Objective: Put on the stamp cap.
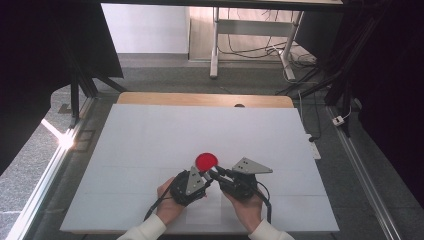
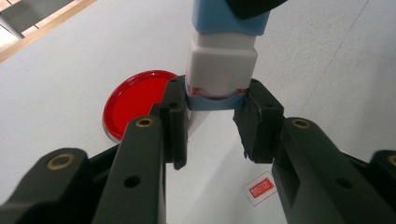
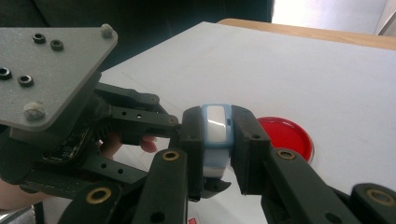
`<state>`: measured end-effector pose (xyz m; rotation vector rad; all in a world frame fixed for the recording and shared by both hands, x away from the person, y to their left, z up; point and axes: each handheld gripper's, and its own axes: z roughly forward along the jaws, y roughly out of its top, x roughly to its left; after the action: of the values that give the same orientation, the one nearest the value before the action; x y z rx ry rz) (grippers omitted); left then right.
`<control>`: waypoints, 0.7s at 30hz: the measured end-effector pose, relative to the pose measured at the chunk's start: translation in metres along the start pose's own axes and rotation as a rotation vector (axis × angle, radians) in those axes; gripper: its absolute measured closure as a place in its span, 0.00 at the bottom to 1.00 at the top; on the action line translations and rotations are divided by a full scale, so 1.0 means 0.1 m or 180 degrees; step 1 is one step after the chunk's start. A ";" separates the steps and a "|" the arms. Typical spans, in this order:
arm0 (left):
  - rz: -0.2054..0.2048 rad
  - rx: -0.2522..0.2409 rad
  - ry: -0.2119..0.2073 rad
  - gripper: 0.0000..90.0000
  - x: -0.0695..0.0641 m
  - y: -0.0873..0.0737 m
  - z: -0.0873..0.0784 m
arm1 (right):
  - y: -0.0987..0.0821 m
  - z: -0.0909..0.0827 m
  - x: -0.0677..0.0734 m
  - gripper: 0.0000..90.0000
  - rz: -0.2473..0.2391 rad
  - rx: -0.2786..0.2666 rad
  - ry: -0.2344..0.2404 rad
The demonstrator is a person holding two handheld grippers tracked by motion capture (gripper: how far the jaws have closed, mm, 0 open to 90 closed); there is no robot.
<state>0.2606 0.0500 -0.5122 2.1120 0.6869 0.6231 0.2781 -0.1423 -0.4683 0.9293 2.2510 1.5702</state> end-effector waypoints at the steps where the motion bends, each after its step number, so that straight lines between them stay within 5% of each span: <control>1: 0.0003 0.0004 -0.0002 0.72 0.00 0.00 0.00 | 0.00 0.00 0.00 0.83 0.0008 -0.0001 0.0004; 21: 0.0115 -0.0018 0.0049 0.73 -0.02 -0.01 -0.01 | -0.01 0.02 -0.04 0.84 0.0078 0.0107 0.0086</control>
<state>0.2582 0.0497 -0.5132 2.1206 0.6558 0.6608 0.2818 -0.1429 -0.4706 0.9537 2.2997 1.5690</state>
